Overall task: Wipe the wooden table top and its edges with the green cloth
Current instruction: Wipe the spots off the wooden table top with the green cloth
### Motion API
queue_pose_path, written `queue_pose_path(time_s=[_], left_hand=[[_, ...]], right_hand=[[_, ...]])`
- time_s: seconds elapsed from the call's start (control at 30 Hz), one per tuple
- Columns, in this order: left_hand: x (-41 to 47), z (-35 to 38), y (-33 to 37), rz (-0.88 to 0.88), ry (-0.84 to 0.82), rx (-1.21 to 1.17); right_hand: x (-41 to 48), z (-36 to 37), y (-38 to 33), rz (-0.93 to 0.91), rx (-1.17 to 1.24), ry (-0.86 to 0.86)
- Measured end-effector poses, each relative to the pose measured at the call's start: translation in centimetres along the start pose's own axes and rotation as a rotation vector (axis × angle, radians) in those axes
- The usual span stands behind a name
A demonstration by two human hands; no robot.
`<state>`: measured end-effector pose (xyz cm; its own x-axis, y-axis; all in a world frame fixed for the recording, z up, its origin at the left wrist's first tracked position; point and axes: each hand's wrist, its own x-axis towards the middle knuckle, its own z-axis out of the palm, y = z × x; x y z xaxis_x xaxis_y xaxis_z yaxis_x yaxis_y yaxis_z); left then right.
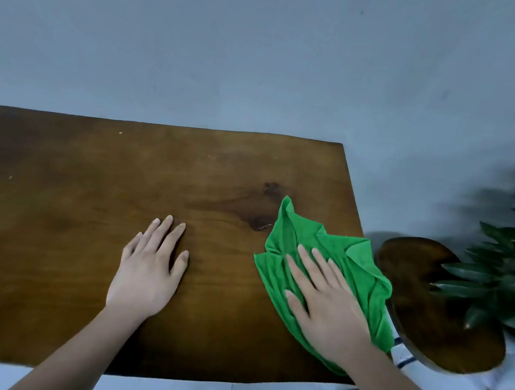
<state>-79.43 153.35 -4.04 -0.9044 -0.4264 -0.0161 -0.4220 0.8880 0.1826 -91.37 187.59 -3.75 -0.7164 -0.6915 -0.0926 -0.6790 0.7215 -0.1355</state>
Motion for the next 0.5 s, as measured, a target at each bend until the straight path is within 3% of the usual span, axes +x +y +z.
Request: queue_pose_path(time_s=[0.2, 0.33, 0.5], left_hand=[[0.0, 0.3, -0.3, 0.005, -0.001, -0.014], [0.1, 0.4, -0.3, 0.007, 0.004, -0.023], [0.1, 0.5, -0.4, 0.003, 0.009, -0.016]], right_hand=[[-7.5, 1.0, -0.9, -0.074, -0.015, -0.032], [-3.9, -0.8, 0.5, -0.004, 0.006, -0.095], [4.6, -1.9, 5.0, 0.110, 0.028, -0.048]])
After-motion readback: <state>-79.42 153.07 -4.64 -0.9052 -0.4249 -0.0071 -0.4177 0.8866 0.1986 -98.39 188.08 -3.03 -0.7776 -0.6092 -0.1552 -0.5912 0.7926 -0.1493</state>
